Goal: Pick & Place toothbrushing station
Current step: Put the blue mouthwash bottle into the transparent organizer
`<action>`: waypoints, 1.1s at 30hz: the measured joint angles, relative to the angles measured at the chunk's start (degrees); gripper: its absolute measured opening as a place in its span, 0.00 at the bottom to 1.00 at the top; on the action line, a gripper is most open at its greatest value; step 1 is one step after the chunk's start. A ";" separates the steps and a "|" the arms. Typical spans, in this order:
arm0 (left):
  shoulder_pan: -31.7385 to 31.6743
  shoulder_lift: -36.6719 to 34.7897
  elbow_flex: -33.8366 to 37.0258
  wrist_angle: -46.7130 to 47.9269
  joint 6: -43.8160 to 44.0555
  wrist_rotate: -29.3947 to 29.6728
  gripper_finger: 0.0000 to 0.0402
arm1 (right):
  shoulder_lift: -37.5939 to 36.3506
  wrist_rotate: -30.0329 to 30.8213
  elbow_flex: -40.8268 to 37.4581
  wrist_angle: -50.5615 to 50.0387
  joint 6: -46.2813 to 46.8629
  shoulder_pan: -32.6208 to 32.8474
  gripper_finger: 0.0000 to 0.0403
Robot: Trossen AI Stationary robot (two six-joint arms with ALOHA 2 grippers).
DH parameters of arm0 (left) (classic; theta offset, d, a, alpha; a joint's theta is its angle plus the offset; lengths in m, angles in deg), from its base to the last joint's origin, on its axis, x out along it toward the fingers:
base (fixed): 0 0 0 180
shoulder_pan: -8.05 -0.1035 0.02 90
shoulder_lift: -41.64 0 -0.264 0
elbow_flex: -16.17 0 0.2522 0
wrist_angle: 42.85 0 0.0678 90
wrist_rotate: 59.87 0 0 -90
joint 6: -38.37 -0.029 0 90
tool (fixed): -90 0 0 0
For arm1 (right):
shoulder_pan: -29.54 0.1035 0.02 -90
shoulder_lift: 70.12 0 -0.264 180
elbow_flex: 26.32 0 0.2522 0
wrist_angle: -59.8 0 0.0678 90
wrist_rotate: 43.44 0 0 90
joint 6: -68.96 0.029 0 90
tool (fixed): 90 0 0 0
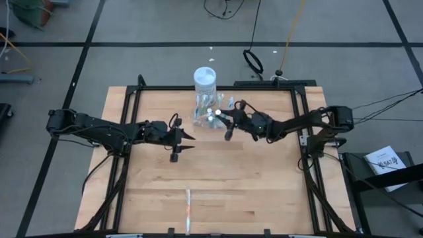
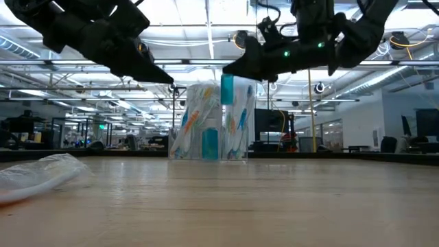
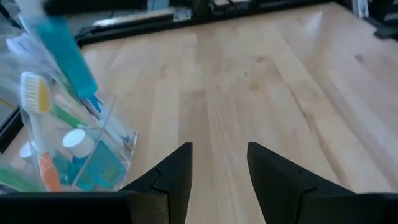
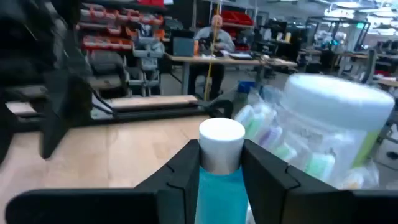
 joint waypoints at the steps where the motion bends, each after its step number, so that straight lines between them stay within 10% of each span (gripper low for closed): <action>1: 0.00 0.00 0.02 -0.52 0.12 0.02 0.39 | 0.61 0.29 -0.04 0.52 -0.06 -0.33 0.23; 12: 0.01 0.00 0.01 -2.72 0.99 -0.01 0.39 | 12.83 -3.90 6.70 7.43 -4.73 -2.49 0.23; 33: 0.02 0.00 0.00 -1.44 1.06 -0.03 0.39 | 13.97 -4.29 9.11 2.75 -1.21 -7.20 0.23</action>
